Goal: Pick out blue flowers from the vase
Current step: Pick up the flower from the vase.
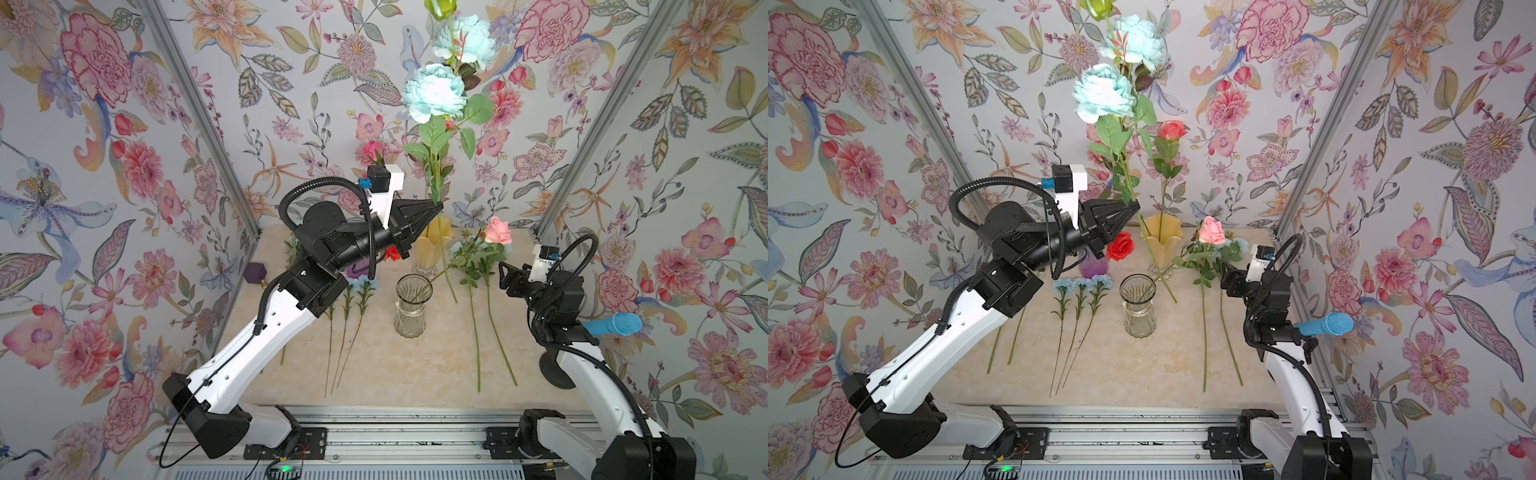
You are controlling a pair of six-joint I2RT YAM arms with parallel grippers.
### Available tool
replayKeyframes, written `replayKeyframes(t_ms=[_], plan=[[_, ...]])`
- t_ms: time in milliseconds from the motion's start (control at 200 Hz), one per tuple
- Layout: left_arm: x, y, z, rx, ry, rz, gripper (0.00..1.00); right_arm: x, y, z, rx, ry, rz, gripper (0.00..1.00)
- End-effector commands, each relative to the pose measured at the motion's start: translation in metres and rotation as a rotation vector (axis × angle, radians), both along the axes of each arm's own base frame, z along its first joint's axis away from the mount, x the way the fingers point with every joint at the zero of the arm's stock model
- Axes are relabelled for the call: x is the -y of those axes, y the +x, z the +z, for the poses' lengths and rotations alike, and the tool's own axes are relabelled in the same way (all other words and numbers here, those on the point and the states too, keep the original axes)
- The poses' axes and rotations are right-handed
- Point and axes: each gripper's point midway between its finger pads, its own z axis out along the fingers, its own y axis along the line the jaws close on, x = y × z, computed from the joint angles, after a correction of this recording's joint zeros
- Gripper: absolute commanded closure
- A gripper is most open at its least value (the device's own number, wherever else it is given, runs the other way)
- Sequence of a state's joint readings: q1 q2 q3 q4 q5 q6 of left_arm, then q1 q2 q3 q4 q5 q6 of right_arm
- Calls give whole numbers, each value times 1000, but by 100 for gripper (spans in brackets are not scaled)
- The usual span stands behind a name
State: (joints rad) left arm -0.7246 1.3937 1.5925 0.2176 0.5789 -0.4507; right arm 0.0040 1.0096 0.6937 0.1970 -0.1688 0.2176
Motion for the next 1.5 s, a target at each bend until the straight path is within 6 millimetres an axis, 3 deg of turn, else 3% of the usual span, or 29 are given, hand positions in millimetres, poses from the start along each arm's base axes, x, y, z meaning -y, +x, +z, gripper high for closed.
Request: replayKeyframes(t_ms=[0,175,370,515,766,951,1206,1396,1491], plan=[[-5,-17,13,33,-79,-82,100,-1,-9,23,26,14,11,25],[7,-19,-15,-15,-85,-174,100,-6,-38,66,107,28,36,27],[19,11,-66,-127,-43,-156,100,-17,-78,118,212,48,95,26],[17,19,-73,-148,-49,-166,100,-34,-107,150,284,67,193,28],[26,24,-84,-171,-10,-186,100,-87,-153,191,377,113,542,36],[33,26,-93,-187,34,-206,100,-128,-166,195,362,119,762,39],[39,26,-102,-196,88,-219,100,-187,-143,167,248,8,830,43],[35,22,-101,-184,100,-215,100,-190,-111,155,213,14,712,52],[34,20,-101,-181,105,-214,100,-191,-109,155,227,41,707,55]])
